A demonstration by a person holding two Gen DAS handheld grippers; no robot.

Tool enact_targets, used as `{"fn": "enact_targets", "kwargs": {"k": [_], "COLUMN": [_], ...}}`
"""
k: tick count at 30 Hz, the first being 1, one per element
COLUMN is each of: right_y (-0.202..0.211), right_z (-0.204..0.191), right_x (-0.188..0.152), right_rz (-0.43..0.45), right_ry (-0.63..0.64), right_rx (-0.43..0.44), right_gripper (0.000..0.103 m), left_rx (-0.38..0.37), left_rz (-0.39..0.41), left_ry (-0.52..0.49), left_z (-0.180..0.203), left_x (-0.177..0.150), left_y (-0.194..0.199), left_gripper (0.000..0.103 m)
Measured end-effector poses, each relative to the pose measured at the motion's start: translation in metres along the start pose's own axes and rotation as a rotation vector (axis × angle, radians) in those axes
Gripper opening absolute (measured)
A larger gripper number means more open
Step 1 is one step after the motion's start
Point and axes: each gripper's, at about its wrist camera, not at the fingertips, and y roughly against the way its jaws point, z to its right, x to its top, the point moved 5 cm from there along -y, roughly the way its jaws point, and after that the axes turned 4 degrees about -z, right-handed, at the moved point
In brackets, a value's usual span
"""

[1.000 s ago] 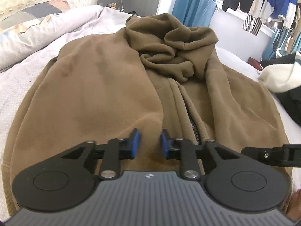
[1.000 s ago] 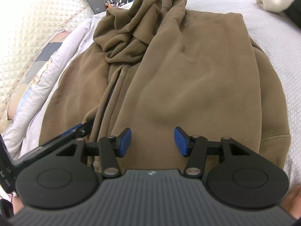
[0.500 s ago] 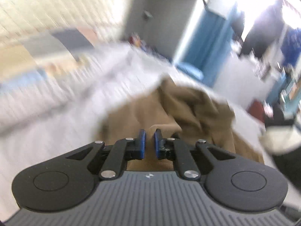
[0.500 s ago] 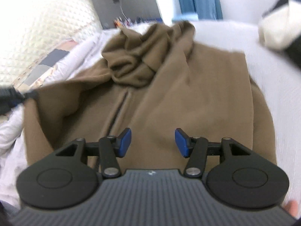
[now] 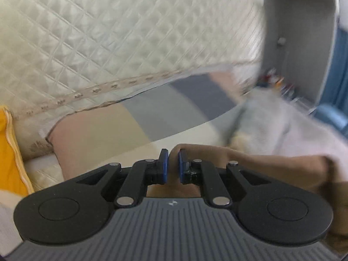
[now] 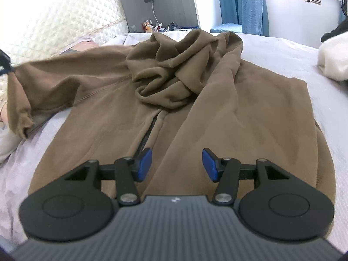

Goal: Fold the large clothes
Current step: 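Grasp a hoodie sleeve with the left gripper and pull it outward flat, then open the left gripper to release the sleeve and withdraw it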

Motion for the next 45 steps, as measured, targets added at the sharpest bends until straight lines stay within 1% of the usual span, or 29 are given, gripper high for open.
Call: {"fn": "enact_targets", "kwargs": {"k": [2, 5, 6, 8, 11, 13, 14, 15, 16, 17, 18, 20, 22, 27, 30, 35, 37, 40, 41, 43, 45], "right_y": [-0.006, -0.02, -0.025, -0.035, -0.041, -0.042, -0.041, -0.04, -0.038, -0.034, -0.033, -0.026, -0.018, 0.006, 0.019, 0.041, 0.049, 0.058, 0.061, 0.064, 0.066], "right_z": [0.0, -0.003, -0.004, -0.004, -0.005, -0.004, -0.004, -0.005, -0.004, -0.004, -0.003, -0.004, -0.005, -0.008, -0.011, -0.021, -0.023, -0.023, -0.021, -0.019, -0.016], "right_x": [0.001, -0.001, -0.002, -0.002, 0.0, 0.001, 0.001, 0.001, 0.001, 0.0, 0.001, -0.001, -0.002, -0.008, -0.012, -0.023, -0.027, -0.032, -0.033, -0.035, -0.036], "right_rz": [-0.011, -0.041, -0.054, -0.084, -0.091, -0.095, -0.095, -0.094, -0.091, -0.086, -0.085, -0.074, -0.064, -0.038, -0.04, -0.041, -0.04, -0.03, -0.029, -0.033, -0.04], "right_ry": [0.003, 0.008, 0.01, -0.007, -0.004, -0.013, -0.017, -0.019, -0.022, -0.027, -0.03, -0.03, -0.026, -0.004, 0.008, 0.05, 0.059, 0.07, 0.066, 0.047, 0.025], "right_rx": [0.001, -0.003, -0.006, 0.002, 0.003, 0.006, 0.008, 0.011, 0.017, 0.028, 0.034, 0.042, 0.049, 0.078, 0.11, 0.167, 0.19, 0.193, 0.197, 0.203, 0.22], "right_gripper": [0.054, 0.054, 0.055, 0.055, 0.055, 0.055, 0.055, 0.055, 0.055, 0.055, 0.055, 0.055, 0.055, 0.055, 0.055, 0.055, 0.055, 0.055, 0.055, 0.055, 0.056], "left_rx": [0.058, 0.114, 0.115, 0.107, 0.112, 0.115, 0.105, 0.09, 0.072, 0.051, 0.028, -0.01, -0.043, -0.198, -0.294, -0.453, -0.512, -0.59, -0.613, -0.665, -0.695], "left_rz": [-0.015, -0.086, -0.1, -0.102, -0.086, -0.068, -0.064, -0.065, -0.074, -0.086, -0.094, -0.089, -0.076, -0.091, -0.104, -0.138, -0.165, -0.207, -0.218, -0.252, -0.306], "left_ry": [-0.052, -0.054, -0.043, -0.023, -0.058, -0.075, -0.067, -0.056, -0.049, -0.051, -0.056, -0.077, -0.092, -0.075, -0.087, -0.137, -0.137, -0.13, -0.118, -0.11, -0.117], "left_z": [0.005, 0.002, -0.001, -0.002, 0.0, 0.003, 0.005, 0.007, 0.01, 0.014, 0.018, 0.029, 0.039, 0.067, 0.088, 0.127, 0.141, 0.158, 0.161, 0.17, 0.18], "left_x": [-0.008, -0.03, -0.033, -0.039, -0.042, -0.042, -0.038, -0.038, -0.037, -0.037, -0.037, -0.041, -0.049, -0.083, -0.113, -0.181, -0.21, -0.248, -0.261, -0.286, -0.312], "left_y": [-0.029, -0.071, -0.082, -0.095, -0.094, -0.081, -0.074, -0.065, -0.057, -0.05, -0.04, -0.017, 0.01, 0.08, 0.121, 0.183, 0.202, 0.221, 0.224, 0.225, 0.219], "left_gripper": [0.012, 0.012, 0.012, 0.013, 0.013, 0.014, 0.019, 0.029, 0.036, 0.051, 0.058, 0.062, 0.062, 0.062, 0.062, 0.062, 0.062, 0.062, 0.059, 0.049, 0.031]}}
